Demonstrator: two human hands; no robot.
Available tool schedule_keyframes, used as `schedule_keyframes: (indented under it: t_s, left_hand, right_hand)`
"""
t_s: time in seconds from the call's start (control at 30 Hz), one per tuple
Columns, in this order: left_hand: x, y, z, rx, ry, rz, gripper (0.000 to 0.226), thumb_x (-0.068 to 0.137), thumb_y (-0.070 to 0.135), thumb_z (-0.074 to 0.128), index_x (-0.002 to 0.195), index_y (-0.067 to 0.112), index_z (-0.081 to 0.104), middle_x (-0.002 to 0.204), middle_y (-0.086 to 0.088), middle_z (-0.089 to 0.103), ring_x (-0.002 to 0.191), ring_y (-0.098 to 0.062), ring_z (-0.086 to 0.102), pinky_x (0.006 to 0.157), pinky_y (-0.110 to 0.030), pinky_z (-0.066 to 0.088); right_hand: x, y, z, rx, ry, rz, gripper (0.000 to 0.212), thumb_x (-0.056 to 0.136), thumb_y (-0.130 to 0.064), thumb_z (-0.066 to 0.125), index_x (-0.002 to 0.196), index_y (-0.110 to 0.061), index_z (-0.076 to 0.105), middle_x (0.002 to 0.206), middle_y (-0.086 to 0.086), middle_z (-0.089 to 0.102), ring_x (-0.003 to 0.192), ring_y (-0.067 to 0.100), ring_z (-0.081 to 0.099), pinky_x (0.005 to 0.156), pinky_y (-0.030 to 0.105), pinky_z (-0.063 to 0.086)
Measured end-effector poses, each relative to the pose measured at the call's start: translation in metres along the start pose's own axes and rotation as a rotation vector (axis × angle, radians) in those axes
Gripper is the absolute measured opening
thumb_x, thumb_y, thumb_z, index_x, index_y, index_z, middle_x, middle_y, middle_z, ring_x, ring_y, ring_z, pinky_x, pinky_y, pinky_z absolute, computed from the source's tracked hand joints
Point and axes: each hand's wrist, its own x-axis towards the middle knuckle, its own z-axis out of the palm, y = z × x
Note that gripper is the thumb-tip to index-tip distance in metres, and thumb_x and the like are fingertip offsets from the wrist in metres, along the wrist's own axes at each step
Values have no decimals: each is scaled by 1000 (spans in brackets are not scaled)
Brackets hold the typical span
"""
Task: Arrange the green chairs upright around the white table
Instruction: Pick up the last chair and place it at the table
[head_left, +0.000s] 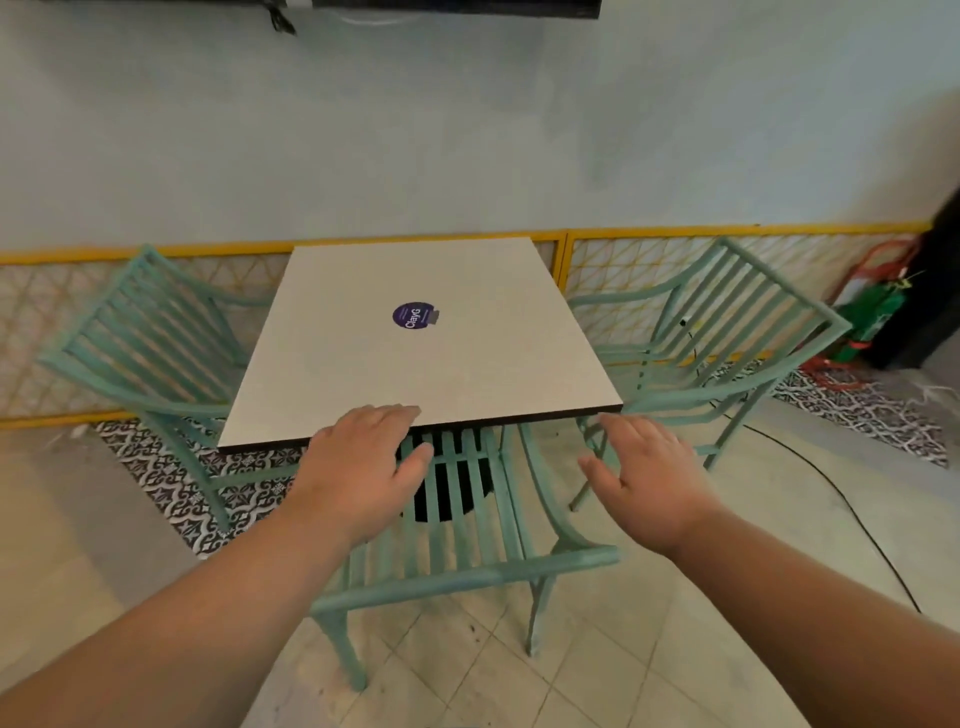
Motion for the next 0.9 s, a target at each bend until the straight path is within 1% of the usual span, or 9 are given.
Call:
schedule_keyframes:
  t_s: [0.07,0.2,0.37,0.43,0.5,0.6,0.73,0.8,0.9]
  left_hand:
    - [5,10,0,-9,-8,17,56,102,52,34,154,31,35,157,9,38,145,-14,30,115,-41,29]
    - [16,34,8,-18,-56,97,55,102,50,35,153,32,35,156,11,39,145,-13,30,115,-40,30]
    - [37,82,38,-14,-128,245,53,102,47,38,152,30,38,154,10,43,142,-15,35,111,-40,34]
    - [42,104,52,1,-147,291,54,102,46,39,152,28,39,154,8,45,141,-17,37,110,-39,36]
    - [48,141,67,-18,-179,341,54,101,47,40,151,27,41,153,7,46,141,-17,38,109,-40,37]
    - [60,200,84,-8,-188,406,60,96,53,33,150,28,43,151,7,48,140,-17,39,110,-40,38]
    - [79,282,98,-11,-157,429,69,88,55,27,148,27,46,149,6,52,138,-17,43,110,-37,36]
    - [91,333,109,-25,-167,434,69,88,54,28,149,26,46,150,3,51,139,-19,42,111,-37,34]
    - [106,385,121,-63,-164,405,64,92,54,32,147,26,48,147,2,54,136,-21,45,109,-39,37]
  right_hand:
    - [-3,9,-1,16,17,16,67,99,-60,37,153,-20,40,153,3,48,144,23,38,118,41,30]
    - [-25,34,-1,77,41,115,65,100,-57,40,153,-19,39,152,4,49,143,24,38,119,42,30]
    - [-70,82,10,125,51,312,66,100,-55,41,153,-16,39,152,5,48,144,26,36,119,41,27]
    - [-85,101,12,134,68,358,64,100,-54,43,152,-16,41,150,5,50,142,25,38,117,40,29]
    - [-102,130,7,128,78,394,63,100,-53,44,151,-16,42,146,4,53,140,23,41,116,39,30]
    - [-115,185,-6,123,113,433,61,100,-51,44,151,-17,42,142,2,55,137,21,42,113,37,31]
    - [-121,262,-23,120,127,481,63,102,-52,41,154,-18,38,150,1,50,142,20,39,115,37,30]
    - [-127,307,-30,121,101,494,63,102,-52,41,154,-17,37,152,2,48,144,21,37,116,37,30]
    - [-125,360,-43,124,41,489,63,102,-51,39,156,-18,34,155,2,44,146,21,32,120,38,27]
